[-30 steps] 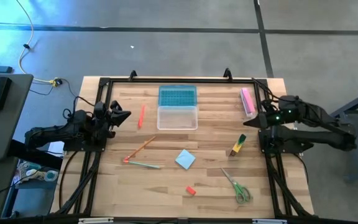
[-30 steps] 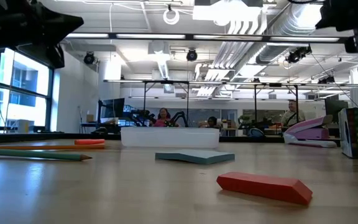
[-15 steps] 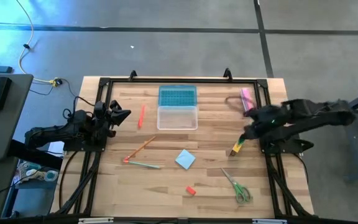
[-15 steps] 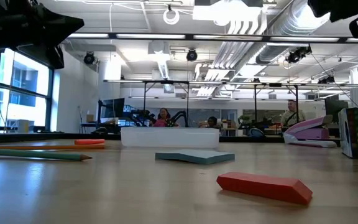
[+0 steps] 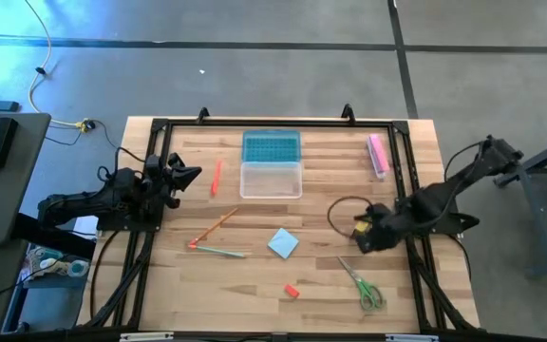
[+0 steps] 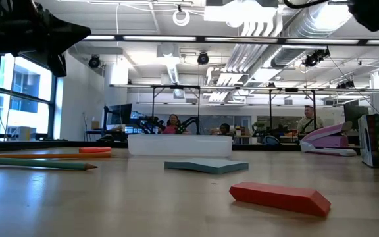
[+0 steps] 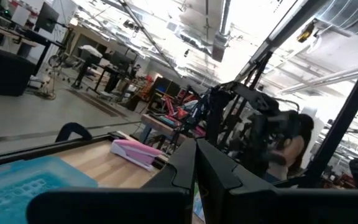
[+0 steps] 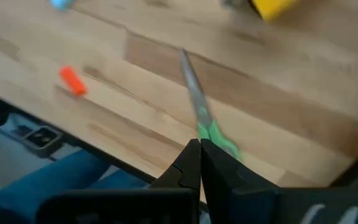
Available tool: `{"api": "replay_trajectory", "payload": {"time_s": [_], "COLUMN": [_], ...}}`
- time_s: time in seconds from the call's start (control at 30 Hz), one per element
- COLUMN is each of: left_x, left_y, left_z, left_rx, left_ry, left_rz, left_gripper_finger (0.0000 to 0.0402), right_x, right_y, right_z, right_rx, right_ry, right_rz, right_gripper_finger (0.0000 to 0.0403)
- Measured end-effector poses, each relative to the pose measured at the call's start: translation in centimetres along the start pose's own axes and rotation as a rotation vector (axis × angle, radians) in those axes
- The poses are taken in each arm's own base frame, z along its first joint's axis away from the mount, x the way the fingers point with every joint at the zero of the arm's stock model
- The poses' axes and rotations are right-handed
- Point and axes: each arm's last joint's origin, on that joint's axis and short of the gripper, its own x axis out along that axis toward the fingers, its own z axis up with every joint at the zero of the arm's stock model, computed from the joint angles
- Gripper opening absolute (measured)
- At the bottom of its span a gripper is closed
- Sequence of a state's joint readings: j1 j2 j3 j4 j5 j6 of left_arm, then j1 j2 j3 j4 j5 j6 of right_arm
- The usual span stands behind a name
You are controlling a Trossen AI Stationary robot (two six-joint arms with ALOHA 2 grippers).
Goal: Pack school essentials
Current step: Put the green scissor into the blue supply box
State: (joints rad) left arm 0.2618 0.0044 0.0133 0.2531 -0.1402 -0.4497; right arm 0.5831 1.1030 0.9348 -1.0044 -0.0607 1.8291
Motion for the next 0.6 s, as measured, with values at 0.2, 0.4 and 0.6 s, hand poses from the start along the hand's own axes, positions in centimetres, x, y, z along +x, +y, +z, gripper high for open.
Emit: {"api": "replay_trajectory", "payload": {"time_s": [0.2,0.4,0.6], "left_x": [0.0,0.0,0.0], "left_y": [0.0,0.0,0.0], "left_z": [0.0,0.0,0.0], "left_rx": [-0.003,-0.003,-0.002], "left_ry": [0.000,-0.001,0.000], "left_rz": [0.000,0.002,0.002], "left_gripper_finger": [0.0003,0.0003,0.0003], "right_x": [2.8,5.4,7.1], "right_y": [0.8,1.3,2.0], "right_z": [-2.8,-5.0,-6.7], "right_rx": [0.061,0.123,0.154], "right_ry": [0.099,0.133,0.189], "right_rz": [-0.079,-0.136,-0.102], "right_gripper_finger": [0.0026,0.0096,0.0125]}}
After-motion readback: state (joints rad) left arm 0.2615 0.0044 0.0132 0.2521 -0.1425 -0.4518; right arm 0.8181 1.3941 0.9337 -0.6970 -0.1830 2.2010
